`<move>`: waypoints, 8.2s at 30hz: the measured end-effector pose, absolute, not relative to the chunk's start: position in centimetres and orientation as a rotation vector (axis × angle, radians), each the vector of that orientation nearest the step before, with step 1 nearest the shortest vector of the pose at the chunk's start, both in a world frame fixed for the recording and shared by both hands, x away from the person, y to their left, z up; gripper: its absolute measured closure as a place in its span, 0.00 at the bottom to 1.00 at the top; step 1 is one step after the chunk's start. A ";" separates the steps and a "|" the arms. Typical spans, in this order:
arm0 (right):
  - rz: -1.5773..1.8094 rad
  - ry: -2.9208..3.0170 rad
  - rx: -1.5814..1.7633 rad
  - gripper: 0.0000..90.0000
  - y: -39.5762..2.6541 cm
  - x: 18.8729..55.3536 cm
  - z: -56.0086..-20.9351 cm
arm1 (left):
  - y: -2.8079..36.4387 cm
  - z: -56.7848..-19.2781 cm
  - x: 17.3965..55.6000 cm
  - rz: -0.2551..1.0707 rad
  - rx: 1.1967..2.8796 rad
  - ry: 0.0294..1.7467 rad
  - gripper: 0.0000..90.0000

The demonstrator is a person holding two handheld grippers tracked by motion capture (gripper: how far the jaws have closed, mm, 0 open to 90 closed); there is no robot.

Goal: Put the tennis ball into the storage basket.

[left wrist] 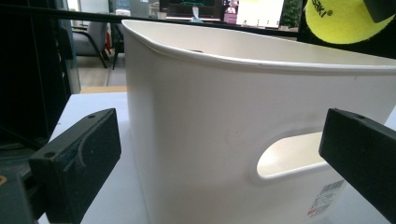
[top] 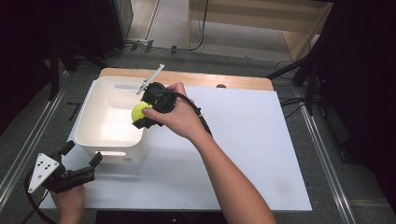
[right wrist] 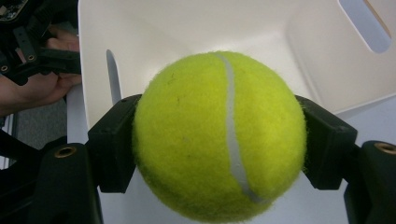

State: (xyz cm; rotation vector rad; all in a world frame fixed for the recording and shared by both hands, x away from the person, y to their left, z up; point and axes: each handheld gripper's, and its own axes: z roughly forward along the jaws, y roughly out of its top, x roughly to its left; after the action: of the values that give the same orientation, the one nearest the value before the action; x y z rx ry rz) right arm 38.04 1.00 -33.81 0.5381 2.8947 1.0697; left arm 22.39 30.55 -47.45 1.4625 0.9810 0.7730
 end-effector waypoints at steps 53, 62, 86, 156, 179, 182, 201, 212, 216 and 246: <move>0.971 2.988 0.468 0.26 5.8 38.1 -37.1 | 30.6 -47.4 22.4 0.763 1.461 0.979 0.00; 0.943 2.988 0.477 0.26 5.7 38.0 -37.7 | 30.6 -47.4 22.4 0.763 1.466 0.977 0.00; 0.857 2.966 0.405 0.24 6.0 37.6 -38.2 | 30.6 -47.4 22.4 0.761 1.460 0.980 0.00; 1.094 2.710 0.580 0.00 -3.5 34.8 -38.6 | 30.5 -47.4 22.4 0.766 1.470 0.978 0.00; 1.158 2.643 0.674 0.00 -7.1 33.8 -41.1 | 30.5 -47.4 22.4 0.765 1.469 0.978 0.00; 1.164 2.632 0.693 0.00 -7.6 33.7 -41.4 | 30.5 -47.4 22.4 0.766 1.470 0.978 0.00; 1.228 2.567 0.770 0.00 -10.7 32.7 -43.1 | 30.5 -47.5 22.4 0.768 1.473 0.978 0.00; 1.266 2.524 0.820 0.00 -12.5 32.0 -44.1 | 30.5 -47.5 22.4 0.769 1.473 0.979 0.00; 1.273 2.509 0.834 0.00 -13.1 31.7 -44.4 | 30.4 -47.5 22.3 0.770 1.477 0.981 0.00; 1.305 2.406 0.924 0.00 -17.5 30.0 -45.7 | 30.4 -47.5 22.3 0.770 1.479 0.980 0.00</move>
State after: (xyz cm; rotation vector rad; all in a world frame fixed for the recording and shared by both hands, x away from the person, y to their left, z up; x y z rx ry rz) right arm 30.02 -17.52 -45.74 0.9242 2.4061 1.3047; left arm 22.34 30.41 -47.46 1.4790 0.9799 0.7705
